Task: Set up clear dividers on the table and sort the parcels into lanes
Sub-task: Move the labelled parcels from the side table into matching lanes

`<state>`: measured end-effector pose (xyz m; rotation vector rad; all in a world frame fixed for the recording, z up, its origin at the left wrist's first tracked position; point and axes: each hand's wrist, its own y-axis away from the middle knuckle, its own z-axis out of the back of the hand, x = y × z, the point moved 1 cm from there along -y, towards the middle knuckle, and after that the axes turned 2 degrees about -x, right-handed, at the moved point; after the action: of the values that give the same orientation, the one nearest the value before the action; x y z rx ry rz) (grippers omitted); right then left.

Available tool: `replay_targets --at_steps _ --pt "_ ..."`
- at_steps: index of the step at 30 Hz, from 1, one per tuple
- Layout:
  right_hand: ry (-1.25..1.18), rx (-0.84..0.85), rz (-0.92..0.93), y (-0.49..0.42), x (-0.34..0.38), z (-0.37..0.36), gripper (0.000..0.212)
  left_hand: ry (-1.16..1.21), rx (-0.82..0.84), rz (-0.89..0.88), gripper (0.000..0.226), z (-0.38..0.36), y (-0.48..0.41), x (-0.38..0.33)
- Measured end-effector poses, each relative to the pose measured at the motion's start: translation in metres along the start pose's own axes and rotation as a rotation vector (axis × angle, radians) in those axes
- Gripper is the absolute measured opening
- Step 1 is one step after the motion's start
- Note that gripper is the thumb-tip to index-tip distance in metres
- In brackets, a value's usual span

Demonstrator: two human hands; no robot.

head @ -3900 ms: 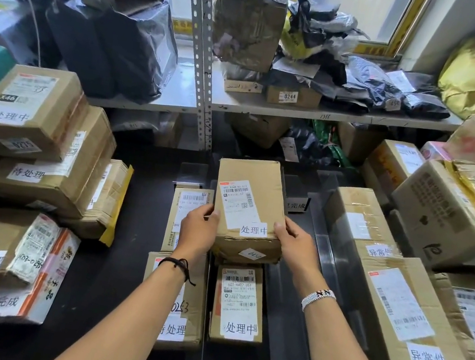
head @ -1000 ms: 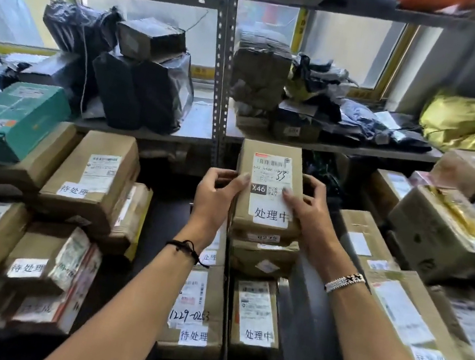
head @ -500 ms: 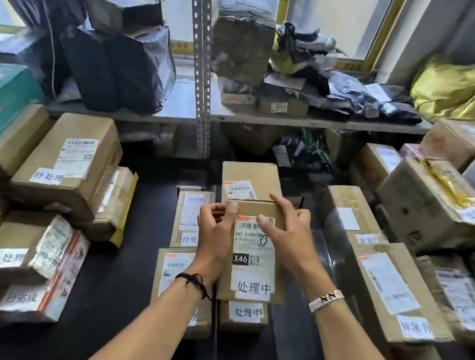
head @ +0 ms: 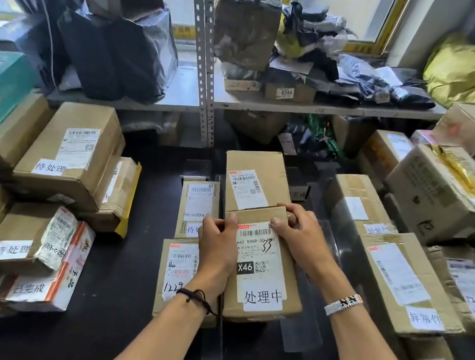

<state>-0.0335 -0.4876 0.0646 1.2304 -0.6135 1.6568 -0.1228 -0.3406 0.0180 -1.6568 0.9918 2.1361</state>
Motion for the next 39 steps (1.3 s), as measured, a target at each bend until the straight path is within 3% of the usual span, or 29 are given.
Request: replay_targets --at_steps 5,10,17,21,25,32,39 --pt "0.042 -0.053 -0.015 -0.005 -0.029 -0.015 0.041 -0.153 -0.034 -0.047 0.031 -0.002 -0.008 0.014" --pt "0.179 -0.110 -0.037 0.000 -0.062 -0.031 0.055 -0.457 0.023 -0.152 0.047 -0.002 -0.018 0.038" --pt "0.320 -0.187 0.042 0.003 -0.067 -0.038 0.057 -0.397 0.049 -0.181 0.065 -0.006 -0.023 0.049" --pt "0.445 -0.262 0.023 0.009 -0.065 -0.032 0.062 -0.437 0.092 -0.186 0.062 -0.013 -0.017 0.050" --pt "0.544 -0.374 0.214 -0.002 -0.031 -0.053 0.070 -0.411 0.024 -0.190 0.059 0.011 -0.034 0.033" --pt "0.451 -0.166 0.404 -0.025 0.039 -0.149 0.066 -0.265 -0.265 -0.266 0.052 0.114 -0.073 -0.019" --pt "0.274 0.194 0.297 -0.037 0.082 -0.262 0.072 -0.160 -0.602 -0.208 0.047 0.259 -0.120 -0.060"
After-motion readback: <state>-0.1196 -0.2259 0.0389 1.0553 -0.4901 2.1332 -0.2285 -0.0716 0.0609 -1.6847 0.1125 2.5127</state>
